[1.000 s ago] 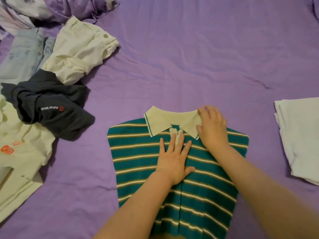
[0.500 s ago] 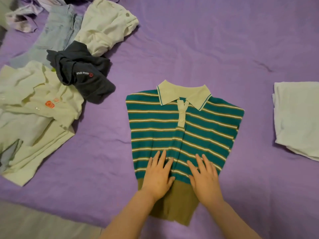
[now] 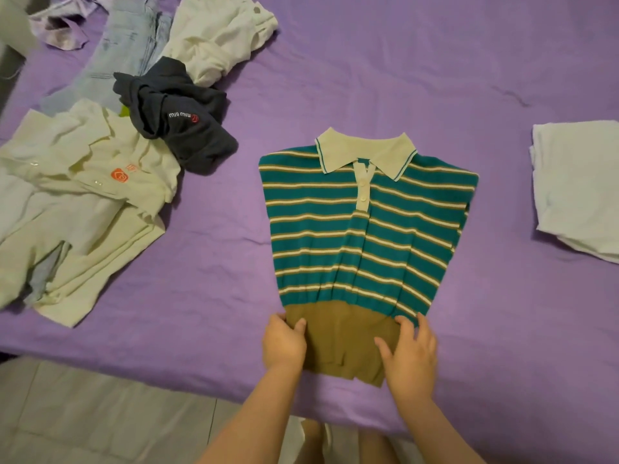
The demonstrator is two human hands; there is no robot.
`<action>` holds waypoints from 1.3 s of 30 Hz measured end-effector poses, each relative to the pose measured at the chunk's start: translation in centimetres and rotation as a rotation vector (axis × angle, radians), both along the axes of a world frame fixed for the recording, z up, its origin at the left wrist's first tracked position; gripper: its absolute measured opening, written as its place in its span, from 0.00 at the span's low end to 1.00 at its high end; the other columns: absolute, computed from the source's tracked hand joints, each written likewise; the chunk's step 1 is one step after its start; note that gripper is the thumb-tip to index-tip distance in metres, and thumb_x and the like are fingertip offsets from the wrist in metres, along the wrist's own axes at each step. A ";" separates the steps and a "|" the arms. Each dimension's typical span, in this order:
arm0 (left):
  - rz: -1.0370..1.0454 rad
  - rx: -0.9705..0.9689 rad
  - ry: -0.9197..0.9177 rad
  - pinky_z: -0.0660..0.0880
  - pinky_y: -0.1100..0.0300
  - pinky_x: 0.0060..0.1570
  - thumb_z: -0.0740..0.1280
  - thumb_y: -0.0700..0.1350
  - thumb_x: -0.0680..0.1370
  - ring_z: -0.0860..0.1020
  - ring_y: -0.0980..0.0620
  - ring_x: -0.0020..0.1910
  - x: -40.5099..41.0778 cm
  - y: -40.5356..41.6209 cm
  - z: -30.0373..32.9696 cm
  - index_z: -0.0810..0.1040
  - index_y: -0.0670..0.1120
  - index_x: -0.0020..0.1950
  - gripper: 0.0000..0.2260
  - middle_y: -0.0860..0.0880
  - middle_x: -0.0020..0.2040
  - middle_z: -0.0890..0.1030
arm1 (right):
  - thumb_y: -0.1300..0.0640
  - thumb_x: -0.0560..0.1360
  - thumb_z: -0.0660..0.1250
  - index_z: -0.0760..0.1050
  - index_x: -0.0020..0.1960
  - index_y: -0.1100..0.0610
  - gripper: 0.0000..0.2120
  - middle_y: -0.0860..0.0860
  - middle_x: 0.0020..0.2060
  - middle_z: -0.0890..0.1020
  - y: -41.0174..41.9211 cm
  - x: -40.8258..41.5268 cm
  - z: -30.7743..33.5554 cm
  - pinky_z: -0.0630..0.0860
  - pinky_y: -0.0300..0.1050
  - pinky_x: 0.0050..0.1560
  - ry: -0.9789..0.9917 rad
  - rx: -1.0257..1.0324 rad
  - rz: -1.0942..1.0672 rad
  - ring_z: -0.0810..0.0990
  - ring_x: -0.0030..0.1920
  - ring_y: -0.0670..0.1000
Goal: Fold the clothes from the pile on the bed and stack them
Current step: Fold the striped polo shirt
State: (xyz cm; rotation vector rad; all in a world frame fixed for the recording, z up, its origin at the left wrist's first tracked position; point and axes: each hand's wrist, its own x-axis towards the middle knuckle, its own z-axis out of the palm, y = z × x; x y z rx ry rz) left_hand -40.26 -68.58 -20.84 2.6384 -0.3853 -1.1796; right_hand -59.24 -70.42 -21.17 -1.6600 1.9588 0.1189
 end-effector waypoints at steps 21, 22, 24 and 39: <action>-0.980 -0.335 -0.219 0.69 0.53 0.55 0.68 0.48 0.75 0.72 0.45 0.55 2.1 5.1 -0.5 0.77 0.49 0.57 0.11 0.47 0.53 0.76 | 0.53 0.74 0.69 0.77 0.59 0.52 0.13 0.51 0.54 0.76 4.3 0.9 -0.4 0.68 0.48 0.55 -0.046 -0.108 0.319 0.72 0.55 0.54; -1.112 -0.325 -0.203 0.68 0.52 0.54 0.67 0.50 0.75 0.71 0.46 0.55 1.3 5.0 -0.7 0.76 0.50 0.57 0.11 0.48 0.54 0.75 | 0.51 0.74 0.68 0.76 0.60 0.51 0.15 0.50 0.55 0.75 4.4 1.4 -0.7 0.67 0.46 0.55 -0.051 -0.086 0.383 0.71 0.56 0.53; -1.268 -0.296 -0.221 0.67 0.52 0.52 0.66 0.51 0.75 0.69 0.46 0.56 -0.2 4.8 -1.3 0.73 0.51 0.59 0.13 0.49 0.55 0.73 | 0.50 0.74 0.69 0.73 0.63 0.50 0.18 0.49 0.58 0.73 4.8 1.9 -1.5 0.66 0.46 0.55 -0.035 -0.063 0.429 0.70 0.57 0.52; -1.310 -0.178 0.075 0.69 0.58 0.55 0.65 0.44 0.78 0.74 0.48 0.57 2.0 3.9 -2.2 0.82 0.47 0.54 0.08 0.49 0.55 0.80 | 0.52 0.81 0.58 0.78 0.61 0.46 0.14 0.48 0.57 0.78 3.9 -0.5 -1.8 0.66 0.43 0.58 -0.121 0.137 0.531 0.72 0.58 0.51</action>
